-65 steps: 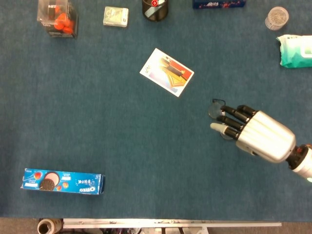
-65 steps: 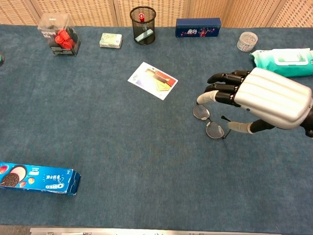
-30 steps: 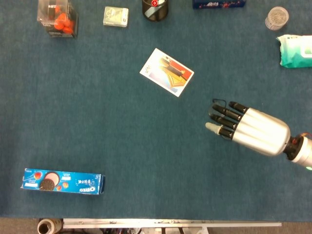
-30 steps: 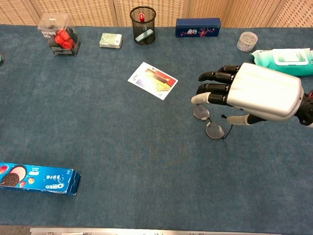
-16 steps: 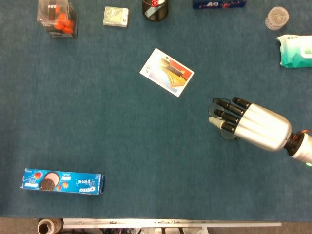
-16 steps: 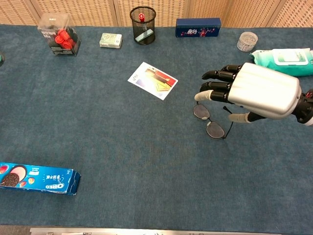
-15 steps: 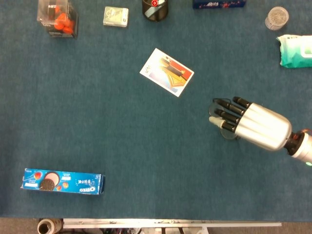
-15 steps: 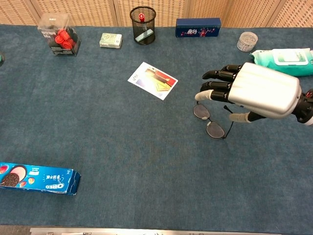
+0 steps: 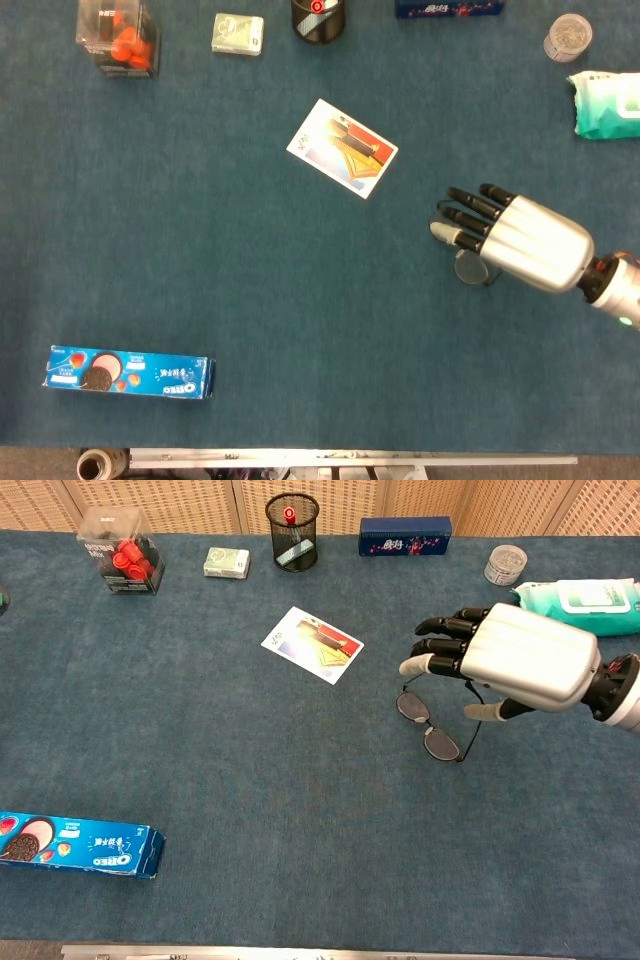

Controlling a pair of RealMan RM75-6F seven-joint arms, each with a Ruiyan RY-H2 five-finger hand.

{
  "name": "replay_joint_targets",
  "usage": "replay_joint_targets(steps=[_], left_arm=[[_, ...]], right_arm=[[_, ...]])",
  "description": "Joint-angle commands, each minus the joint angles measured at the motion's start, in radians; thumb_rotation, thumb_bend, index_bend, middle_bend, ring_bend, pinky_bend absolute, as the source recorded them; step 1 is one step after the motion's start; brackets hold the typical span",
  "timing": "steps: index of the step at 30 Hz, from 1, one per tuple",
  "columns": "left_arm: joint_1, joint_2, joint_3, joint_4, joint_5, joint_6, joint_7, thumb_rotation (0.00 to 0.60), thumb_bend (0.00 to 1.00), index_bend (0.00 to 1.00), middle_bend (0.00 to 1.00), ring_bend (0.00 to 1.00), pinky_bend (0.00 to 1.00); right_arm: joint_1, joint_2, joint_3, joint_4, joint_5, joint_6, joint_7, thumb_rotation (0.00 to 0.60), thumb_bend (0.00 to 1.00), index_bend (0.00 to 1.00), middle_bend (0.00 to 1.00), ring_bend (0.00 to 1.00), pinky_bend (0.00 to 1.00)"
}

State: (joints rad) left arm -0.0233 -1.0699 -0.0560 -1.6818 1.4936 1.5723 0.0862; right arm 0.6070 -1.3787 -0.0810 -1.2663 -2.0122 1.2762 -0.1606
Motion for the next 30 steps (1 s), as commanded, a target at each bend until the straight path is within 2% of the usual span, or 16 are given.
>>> replay_joint_targets(steps=[1, 14, 21, 30], left_arm=[[0.001, 0.001, 0.0, -0.001, 0.001, 0.002, -0.001, 0.6, 0.59, 0.49, 0.39, 0.36, 0.45], [-0.001, -0.002, 0.003, -0.001, 0.004, -0.003, 0.009, 0.6, 0.59, 0.49, 0.39, 0.36, 0.45], [-0.003, -0.004, 0.007, -0.002, 0.006, -0.011, 0.014, 0.6, 0.59, 0.49, 0.39, 0.36, 0.45], [-0.003, -0.004, 0.007, -0.002, 0.009, -0.008, 0.011, 0.6, 0.59, 0.49, 0.39, 0.36, 0.45]], right_arm=[[0.005, -0.012, -0.002, 0.019, 0.008, -0.001, 0.011, 0.6, 0.14, 0.27, 0.3, 0.17, 0.35], [0.024, -0.087, -0.003, 0.142, 0.043, 0.002, 0.095, 0.6, 0.14, 0.27, 0.3, 0.17, 0.35], [0.044, -0.156, -0.012, 0.216, 0.041, 0.019, 0.159, 0.6, 0.14, 0.27, 0.3, 0.17, 0.35], [0.057, -0.177, -0.031, 0.201, 0.027, 0.042, 0.159, 0.6, 0.14, 0.27, 0.3, 0.17, 0.35]])
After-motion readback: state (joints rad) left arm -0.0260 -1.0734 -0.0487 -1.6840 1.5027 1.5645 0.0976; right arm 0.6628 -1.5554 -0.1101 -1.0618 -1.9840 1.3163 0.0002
